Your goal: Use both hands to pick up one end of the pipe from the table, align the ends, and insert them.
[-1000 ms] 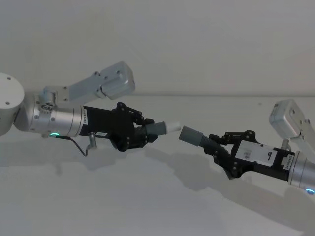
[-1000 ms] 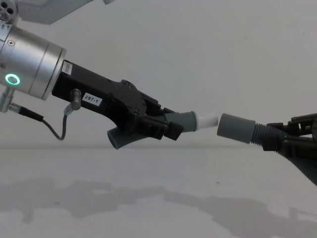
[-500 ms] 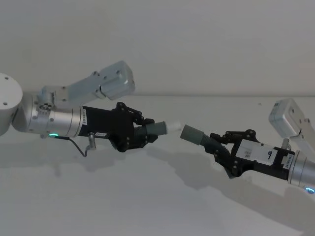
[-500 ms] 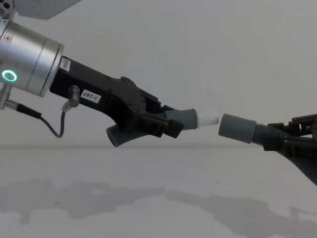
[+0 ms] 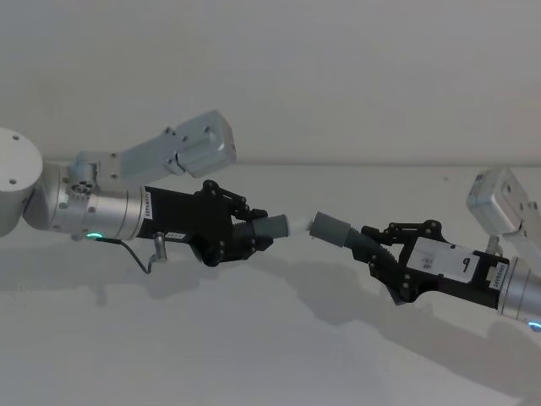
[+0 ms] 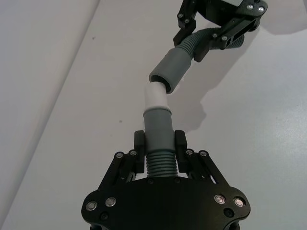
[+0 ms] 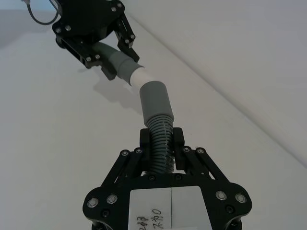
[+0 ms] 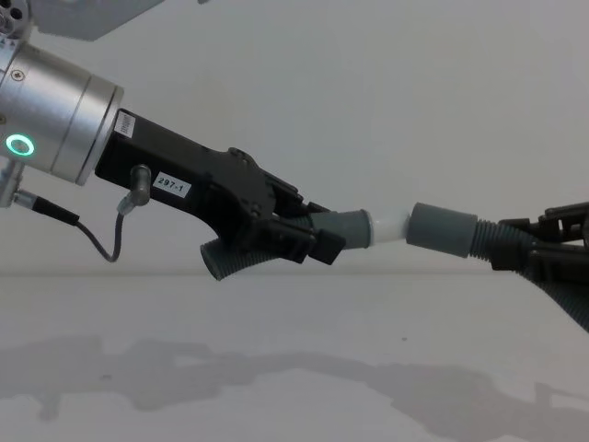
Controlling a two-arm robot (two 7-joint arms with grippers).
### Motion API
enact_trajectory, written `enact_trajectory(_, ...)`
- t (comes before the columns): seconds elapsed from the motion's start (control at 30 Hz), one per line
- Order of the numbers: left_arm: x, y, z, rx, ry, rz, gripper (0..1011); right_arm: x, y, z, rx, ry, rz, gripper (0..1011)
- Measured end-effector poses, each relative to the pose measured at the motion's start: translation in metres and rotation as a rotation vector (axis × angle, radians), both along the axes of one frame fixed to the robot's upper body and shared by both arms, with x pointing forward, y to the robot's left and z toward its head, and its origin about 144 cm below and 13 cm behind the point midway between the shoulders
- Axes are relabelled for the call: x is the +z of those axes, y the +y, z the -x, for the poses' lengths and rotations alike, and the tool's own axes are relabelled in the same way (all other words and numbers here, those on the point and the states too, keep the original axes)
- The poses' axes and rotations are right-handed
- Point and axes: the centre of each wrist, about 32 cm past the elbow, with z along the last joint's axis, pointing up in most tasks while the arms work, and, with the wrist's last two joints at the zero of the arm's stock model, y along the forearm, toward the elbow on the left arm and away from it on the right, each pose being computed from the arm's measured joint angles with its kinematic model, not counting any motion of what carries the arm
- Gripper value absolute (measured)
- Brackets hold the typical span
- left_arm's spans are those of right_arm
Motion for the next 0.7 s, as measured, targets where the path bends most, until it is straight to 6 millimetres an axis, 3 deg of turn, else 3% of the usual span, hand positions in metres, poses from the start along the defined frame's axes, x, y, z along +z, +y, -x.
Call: enact_trajectory(0.7,-0.0019,-0.0006,-0.0017,-0.034,0.009,0.02,357,0.0072,0.0006,0.003,0.049,-0.022,-0.015,264)
